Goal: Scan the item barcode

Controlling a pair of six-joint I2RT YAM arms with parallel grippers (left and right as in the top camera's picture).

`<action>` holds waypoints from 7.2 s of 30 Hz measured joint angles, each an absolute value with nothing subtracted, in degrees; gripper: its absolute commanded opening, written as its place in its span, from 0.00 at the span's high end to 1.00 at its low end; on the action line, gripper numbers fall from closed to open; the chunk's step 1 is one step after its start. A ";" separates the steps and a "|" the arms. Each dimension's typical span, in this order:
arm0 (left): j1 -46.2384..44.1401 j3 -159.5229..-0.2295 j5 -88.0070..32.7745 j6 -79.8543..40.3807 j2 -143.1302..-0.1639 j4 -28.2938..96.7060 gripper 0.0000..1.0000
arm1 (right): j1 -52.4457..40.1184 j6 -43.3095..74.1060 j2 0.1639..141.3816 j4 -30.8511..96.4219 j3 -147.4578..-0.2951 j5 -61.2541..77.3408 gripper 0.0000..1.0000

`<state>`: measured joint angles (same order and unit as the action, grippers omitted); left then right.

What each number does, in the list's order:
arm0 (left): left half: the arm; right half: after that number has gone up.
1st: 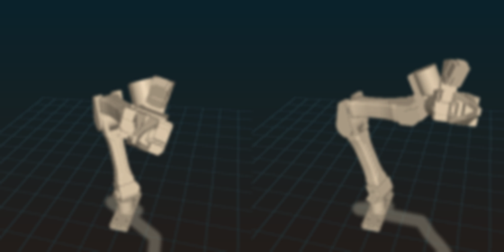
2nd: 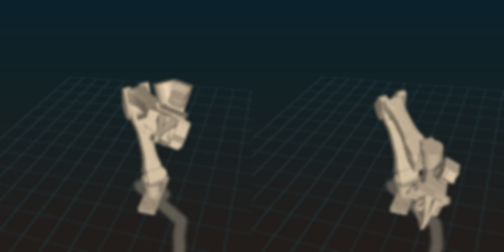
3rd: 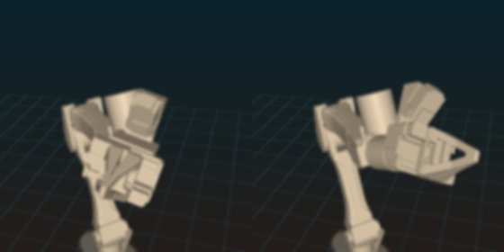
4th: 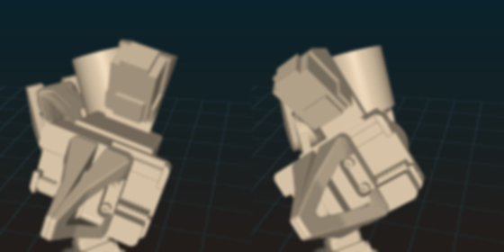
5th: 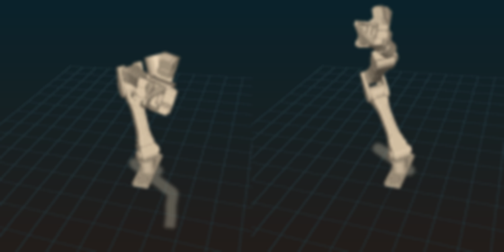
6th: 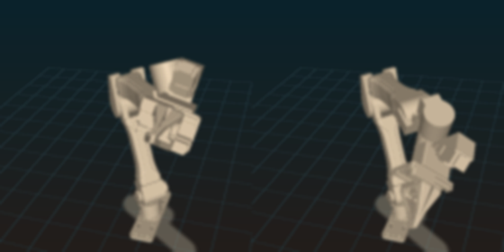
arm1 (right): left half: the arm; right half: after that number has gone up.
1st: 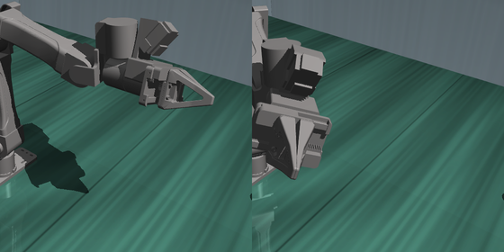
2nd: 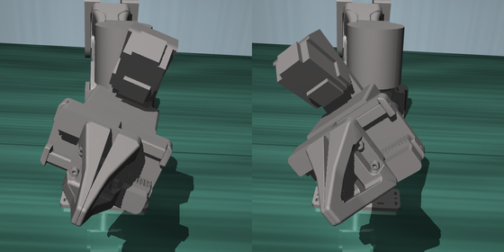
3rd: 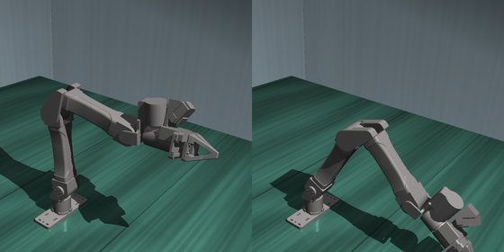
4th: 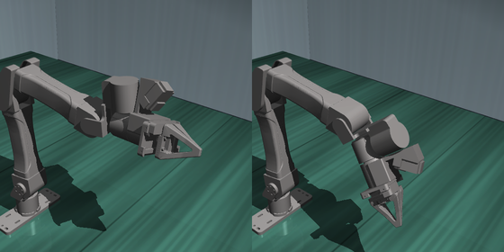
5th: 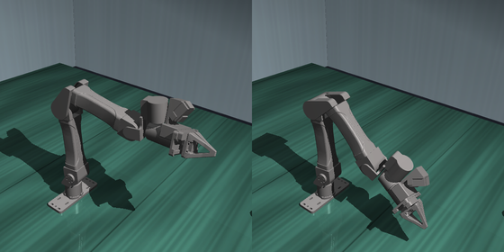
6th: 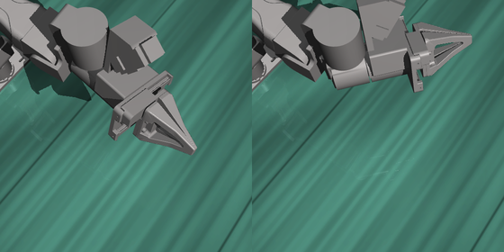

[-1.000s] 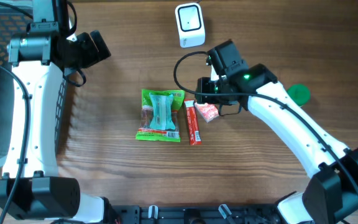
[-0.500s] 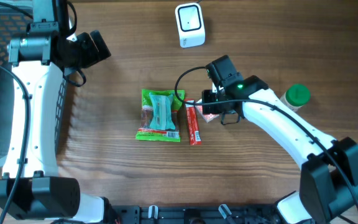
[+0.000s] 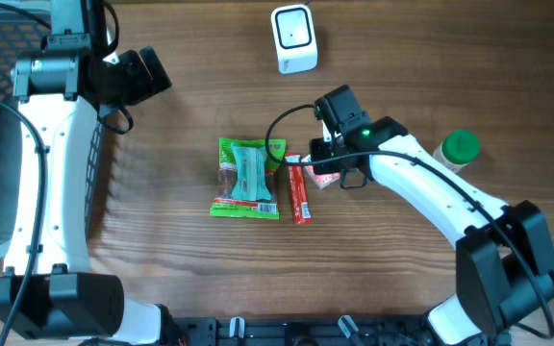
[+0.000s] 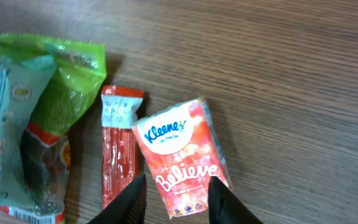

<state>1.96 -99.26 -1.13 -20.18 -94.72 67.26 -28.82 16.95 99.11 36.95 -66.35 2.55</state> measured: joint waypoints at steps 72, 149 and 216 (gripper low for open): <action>1.96 -99.26 -1.13 -20.18 -94.72 67.26 0.00 | -31.66 15.79 104.64 30.63 -62.76 -4.03 0.88; 1.96 -99.26 -1.13 -20.16 -94.72 67.26 0.00 | -25.76 5.32 97.41 22.41 -56.25 -6.42 0.62; 1.96 -99.26 -1.13 -20.18 -94.72 67.29 0.00 | -21.19 7.44 93.86 38.41 -54.87 13.28 0.56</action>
<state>1.96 -99.26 -1.13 -20.18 -94.72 67.29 -21.19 7.44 93.86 38.41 -54.87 13.28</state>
